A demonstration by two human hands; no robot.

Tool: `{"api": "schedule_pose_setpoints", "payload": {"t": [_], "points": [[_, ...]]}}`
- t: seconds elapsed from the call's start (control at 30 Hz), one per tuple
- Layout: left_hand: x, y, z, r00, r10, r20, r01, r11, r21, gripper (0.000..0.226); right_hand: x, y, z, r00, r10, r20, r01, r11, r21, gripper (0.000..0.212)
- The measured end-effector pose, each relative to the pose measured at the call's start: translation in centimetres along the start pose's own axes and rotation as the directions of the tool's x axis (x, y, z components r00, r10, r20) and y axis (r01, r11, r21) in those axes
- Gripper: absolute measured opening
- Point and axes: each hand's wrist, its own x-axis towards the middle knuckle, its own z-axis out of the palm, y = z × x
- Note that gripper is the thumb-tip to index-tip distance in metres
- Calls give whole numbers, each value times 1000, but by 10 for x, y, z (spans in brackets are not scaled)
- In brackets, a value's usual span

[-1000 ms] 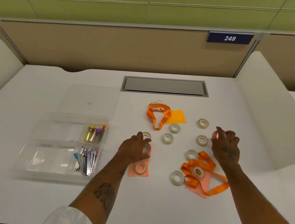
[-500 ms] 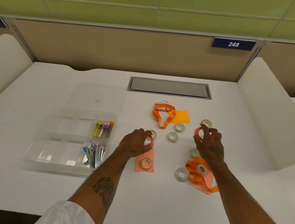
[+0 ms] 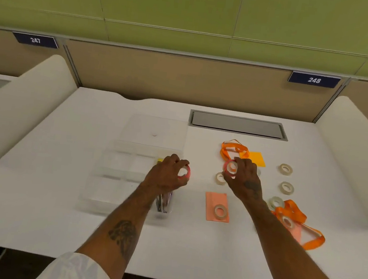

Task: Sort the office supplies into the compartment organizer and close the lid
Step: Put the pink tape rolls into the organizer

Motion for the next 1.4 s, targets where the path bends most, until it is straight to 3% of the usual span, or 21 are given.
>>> {"api": "schedule_pose_setpoints", "payload": {"t": [0.37,0.63,0.93,1.4], "points": [[-52,-109,-68,1000,3,1,-3,1000,12,49,-19,-144,43,997,-79,12,78,993,94,58],[-82,-147,-73,992,14,122,-22,998,61,57,-29,-204,67,978,-141,153,125,986,113,58],[-96,-153,-56,991,-10,136,1,998,61,64,-38,-225,71,928,-309,208,291,950,113,58],[-95,-164,-36,958,-122,260,74,979,188,76,-41,-228,85,903,-310,298,294,951,100,59]]}}
